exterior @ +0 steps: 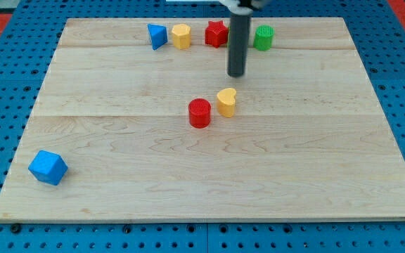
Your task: Slide the red circle closer to the yellow heart
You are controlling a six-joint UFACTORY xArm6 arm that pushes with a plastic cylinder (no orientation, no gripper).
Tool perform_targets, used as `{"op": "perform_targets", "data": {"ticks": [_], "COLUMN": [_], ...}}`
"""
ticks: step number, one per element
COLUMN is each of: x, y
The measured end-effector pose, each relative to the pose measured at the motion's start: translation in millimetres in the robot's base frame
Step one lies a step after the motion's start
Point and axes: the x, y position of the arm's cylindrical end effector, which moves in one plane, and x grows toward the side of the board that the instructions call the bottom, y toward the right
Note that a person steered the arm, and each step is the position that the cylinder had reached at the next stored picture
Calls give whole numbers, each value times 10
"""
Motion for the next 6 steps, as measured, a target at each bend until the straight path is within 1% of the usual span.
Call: {"op": "perform_targets", "data": {"ticks": [1, 3, 4, 5, 6], "x": [645, 286, 691, 1121, 708], "y": [221, -730, 138, -136, -622]}}
